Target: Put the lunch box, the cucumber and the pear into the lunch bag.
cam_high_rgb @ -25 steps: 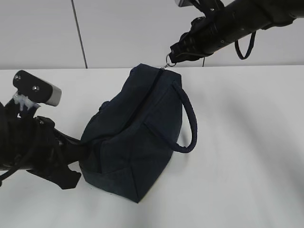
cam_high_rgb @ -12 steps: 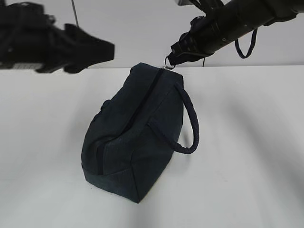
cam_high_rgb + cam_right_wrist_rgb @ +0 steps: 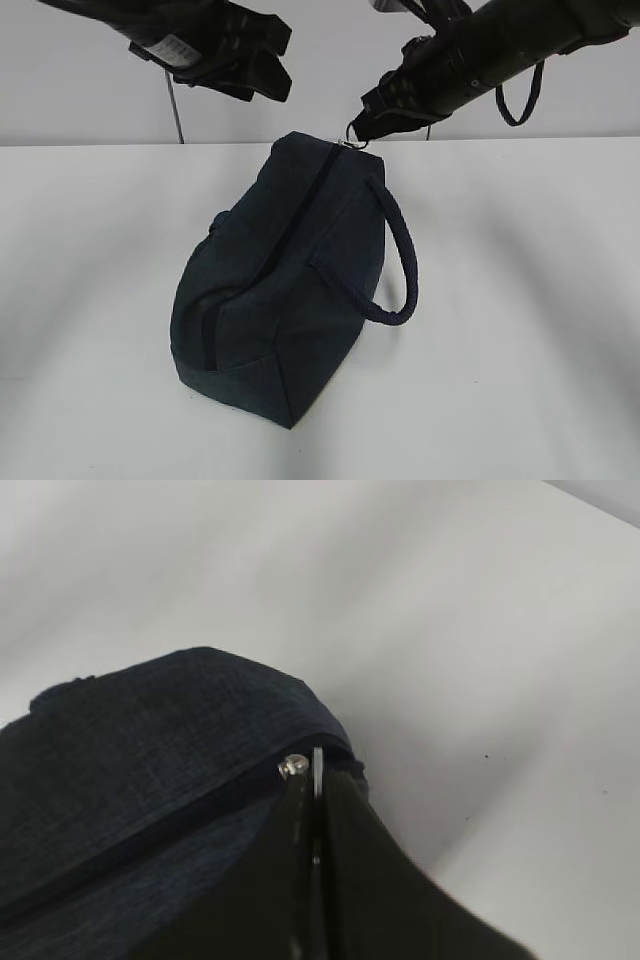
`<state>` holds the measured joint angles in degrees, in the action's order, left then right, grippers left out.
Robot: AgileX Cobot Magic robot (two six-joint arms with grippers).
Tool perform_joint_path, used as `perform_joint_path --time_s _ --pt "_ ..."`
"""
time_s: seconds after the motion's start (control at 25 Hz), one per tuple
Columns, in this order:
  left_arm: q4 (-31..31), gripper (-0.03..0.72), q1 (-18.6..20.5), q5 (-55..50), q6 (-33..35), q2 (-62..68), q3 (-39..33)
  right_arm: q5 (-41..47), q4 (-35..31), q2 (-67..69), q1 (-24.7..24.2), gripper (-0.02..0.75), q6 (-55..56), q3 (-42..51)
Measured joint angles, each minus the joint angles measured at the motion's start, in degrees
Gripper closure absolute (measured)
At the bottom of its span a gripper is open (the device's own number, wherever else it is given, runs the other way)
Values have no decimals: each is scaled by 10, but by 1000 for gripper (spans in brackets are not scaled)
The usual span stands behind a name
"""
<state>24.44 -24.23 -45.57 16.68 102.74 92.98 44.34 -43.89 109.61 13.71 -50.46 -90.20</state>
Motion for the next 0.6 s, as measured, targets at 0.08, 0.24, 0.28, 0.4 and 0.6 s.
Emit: perform_joint_path --time_s 0.08,0.24,0.28,0.4,0.6 --pt "-4 391 1 -16 -10 13 8 0 -5 0 0 732 0 0" --pt "5 391 1 -30 -14 40 9 0 -9 0 0 732 0 0" --pt "7 391 1 -31 -14 44 9 0 -10 0 0 732 0 0" --pt "11 391 1 -35 -15 49 9 0 -13 0 0 732 0 0" --pt "26 407 1 -42 -15 65 11 0 -21 0 0 732 0 0"
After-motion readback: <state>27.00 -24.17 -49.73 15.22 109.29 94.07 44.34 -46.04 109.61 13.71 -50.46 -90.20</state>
